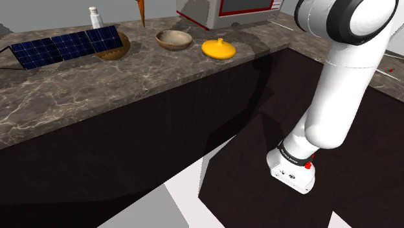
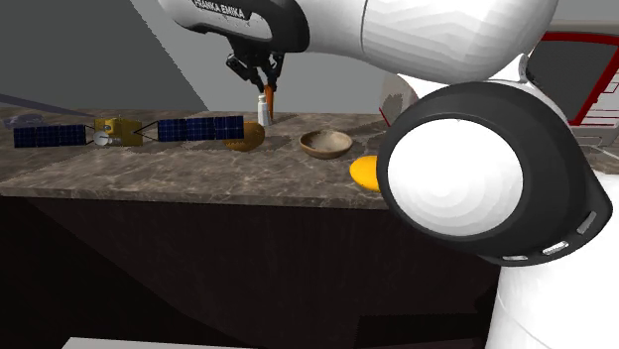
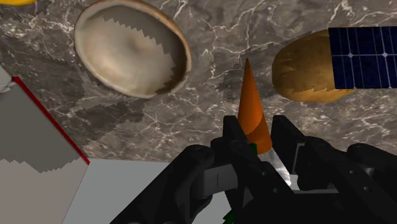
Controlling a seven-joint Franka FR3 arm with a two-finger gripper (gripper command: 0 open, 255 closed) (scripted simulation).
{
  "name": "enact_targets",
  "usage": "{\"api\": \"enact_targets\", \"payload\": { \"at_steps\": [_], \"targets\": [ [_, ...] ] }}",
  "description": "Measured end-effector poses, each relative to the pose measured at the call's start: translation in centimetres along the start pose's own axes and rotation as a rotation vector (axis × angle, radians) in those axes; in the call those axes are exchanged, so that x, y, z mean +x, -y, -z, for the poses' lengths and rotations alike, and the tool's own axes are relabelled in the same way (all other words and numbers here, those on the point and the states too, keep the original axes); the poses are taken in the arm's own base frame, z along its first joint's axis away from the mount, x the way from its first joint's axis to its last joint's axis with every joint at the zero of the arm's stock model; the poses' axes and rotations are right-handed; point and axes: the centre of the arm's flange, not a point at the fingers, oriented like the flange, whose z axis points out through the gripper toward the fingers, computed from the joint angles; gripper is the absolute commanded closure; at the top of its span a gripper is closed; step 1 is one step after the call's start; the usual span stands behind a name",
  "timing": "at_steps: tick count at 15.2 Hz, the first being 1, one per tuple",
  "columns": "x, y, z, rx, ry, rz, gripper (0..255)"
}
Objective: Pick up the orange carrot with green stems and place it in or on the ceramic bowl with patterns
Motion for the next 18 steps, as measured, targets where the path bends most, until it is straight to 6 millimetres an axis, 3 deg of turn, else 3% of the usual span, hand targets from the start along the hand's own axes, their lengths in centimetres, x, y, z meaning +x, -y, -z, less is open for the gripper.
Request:
{"api": "enact_targets", "payload": {
  "at_steps": [12, 18],
  "targets": [
    [6.0, -13.7, -2.3, -0.001, 0.001, -0.001, 255],
    [5.2, -14.3, -4.7, 0.000, 0.001, 0.000, 255]
  ]
}}
